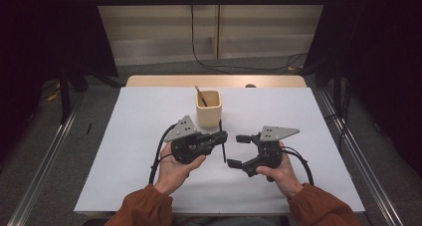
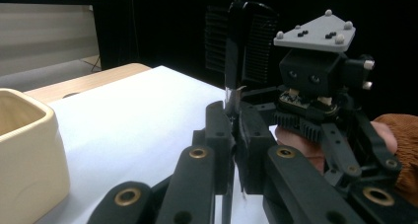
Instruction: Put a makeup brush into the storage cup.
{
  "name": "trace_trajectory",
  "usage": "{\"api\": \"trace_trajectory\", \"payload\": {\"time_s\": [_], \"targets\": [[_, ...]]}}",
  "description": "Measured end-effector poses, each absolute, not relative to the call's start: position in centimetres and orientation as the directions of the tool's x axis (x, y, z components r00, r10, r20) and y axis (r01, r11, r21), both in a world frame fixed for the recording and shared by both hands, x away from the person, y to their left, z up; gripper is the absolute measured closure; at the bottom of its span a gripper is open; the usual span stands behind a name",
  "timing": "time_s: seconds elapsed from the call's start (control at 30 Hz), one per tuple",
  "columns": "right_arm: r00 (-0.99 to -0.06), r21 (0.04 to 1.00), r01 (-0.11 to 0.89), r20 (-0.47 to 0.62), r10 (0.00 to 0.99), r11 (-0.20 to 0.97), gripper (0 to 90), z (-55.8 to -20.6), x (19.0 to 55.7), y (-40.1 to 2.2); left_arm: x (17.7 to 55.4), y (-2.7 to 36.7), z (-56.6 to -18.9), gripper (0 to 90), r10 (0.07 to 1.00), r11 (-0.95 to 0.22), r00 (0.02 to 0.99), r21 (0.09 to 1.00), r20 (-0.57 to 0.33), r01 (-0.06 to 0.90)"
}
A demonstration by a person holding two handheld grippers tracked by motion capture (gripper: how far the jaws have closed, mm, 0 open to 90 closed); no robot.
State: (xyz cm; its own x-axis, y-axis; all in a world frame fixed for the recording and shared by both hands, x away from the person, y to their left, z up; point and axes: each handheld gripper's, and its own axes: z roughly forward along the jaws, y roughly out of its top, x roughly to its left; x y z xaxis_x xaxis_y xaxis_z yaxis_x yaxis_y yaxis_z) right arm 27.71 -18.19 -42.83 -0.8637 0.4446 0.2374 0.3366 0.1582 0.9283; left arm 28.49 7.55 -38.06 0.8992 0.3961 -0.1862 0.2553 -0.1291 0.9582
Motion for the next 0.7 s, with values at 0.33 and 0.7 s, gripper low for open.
{"api": "trace_trajectory", "payload": {"time_s": [0.33, 0.7], "targets": [[-0.855, 0.935, 0.318, 0.212, 0.472, 0.155, 1.9, -42.3, 27.4, -19.3, 28.7, 8.1, -37.9, 85.7, 0.402, -0.115, 0.894, 0.957, -0.2, 0.266], [-0.843, 0.938, 0.312, 0.202, 0.498, 0.148, 1.9, -41.7, 26.9, -20.6, 28.8, 8.7, -37.7, 85.7, 0.403, -0.122, 0.894, 0.957, -0.194, 0.263]]}}
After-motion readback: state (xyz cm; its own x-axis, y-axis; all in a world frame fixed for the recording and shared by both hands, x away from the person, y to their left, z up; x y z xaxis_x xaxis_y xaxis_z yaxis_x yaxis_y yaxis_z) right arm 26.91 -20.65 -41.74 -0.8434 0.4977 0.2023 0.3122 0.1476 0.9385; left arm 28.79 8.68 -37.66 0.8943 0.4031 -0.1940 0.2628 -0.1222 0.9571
